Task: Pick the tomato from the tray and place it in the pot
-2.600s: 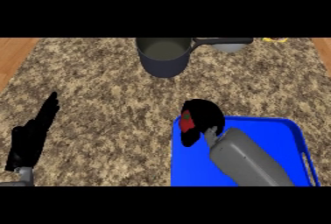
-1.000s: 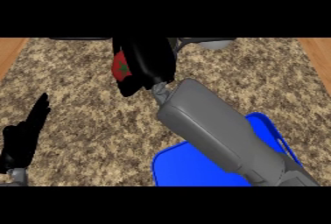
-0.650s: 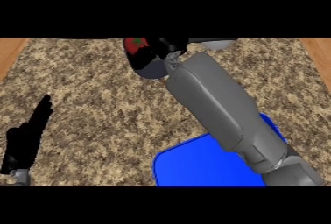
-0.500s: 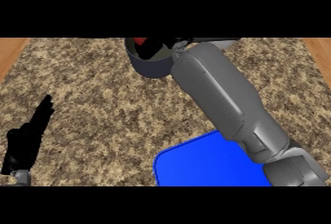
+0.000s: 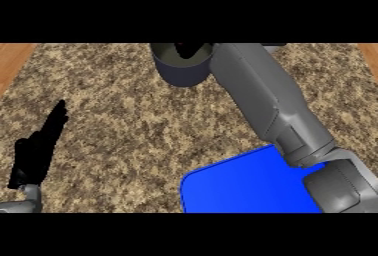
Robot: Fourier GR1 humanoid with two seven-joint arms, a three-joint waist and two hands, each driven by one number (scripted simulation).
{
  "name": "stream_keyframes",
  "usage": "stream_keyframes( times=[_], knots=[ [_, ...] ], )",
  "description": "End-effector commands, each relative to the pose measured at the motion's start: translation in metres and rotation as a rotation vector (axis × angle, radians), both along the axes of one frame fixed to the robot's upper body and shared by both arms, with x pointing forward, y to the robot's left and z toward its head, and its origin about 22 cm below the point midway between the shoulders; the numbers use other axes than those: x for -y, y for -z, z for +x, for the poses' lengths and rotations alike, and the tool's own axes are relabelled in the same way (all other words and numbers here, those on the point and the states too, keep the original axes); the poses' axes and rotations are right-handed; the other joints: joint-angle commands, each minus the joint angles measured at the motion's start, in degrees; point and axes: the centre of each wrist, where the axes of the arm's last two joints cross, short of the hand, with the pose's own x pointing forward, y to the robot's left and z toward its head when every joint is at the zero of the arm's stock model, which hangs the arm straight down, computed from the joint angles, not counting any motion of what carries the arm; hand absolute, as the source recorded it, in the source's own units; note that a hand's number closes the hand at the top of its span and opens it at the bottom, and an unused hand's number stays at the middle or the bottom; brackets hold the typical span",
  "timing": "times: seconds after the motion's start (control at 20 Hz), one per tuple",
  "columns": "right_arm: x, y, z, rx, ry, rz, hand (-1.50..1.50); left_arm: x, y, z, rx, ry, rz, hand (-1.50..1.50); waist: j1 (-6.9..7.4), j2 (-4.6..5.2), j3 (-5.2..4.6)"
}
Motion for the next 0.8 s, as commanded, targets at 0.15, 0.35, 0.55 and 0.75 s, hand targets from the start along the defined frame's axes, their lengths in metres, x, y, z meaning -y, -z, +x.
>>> stream_keyframes(
  times=[0.15, 0.35, 0.55, 0.75],
  knots=[
    [0.020, 0.026, 0.009, -0.015, 0.024, -0.086, 1.50, 0.003, -0.001, 0.007, 0.004, 0.027, 0.002, 0.00, 1.72, 0.94, -0.01],
    [0.036, 0.037, 0.012, -0.115, 0.034, 0.038, -1.50, 0.005, 0.000, 0.010, 0.021, 0.033, -0.003, 0.00, 2.33, 1.50, 0.03],
    [0.036, 0.036, 0.013, -0.191, -0.012, 0.119, -1.50, 0.015, -0.011, 0.015, 0.040, 0.056, 0.004, 0.00, 3.04, 1.47, 0.12],
    [0.027, 0.048, 0.009, -0.173, -0.028, 0.152, -1.50, 0.019, -0.013, 0.018, 0.018, 0.064, -0.009, 0.00, 3.35, 1.51, 0.10]
  ],
)
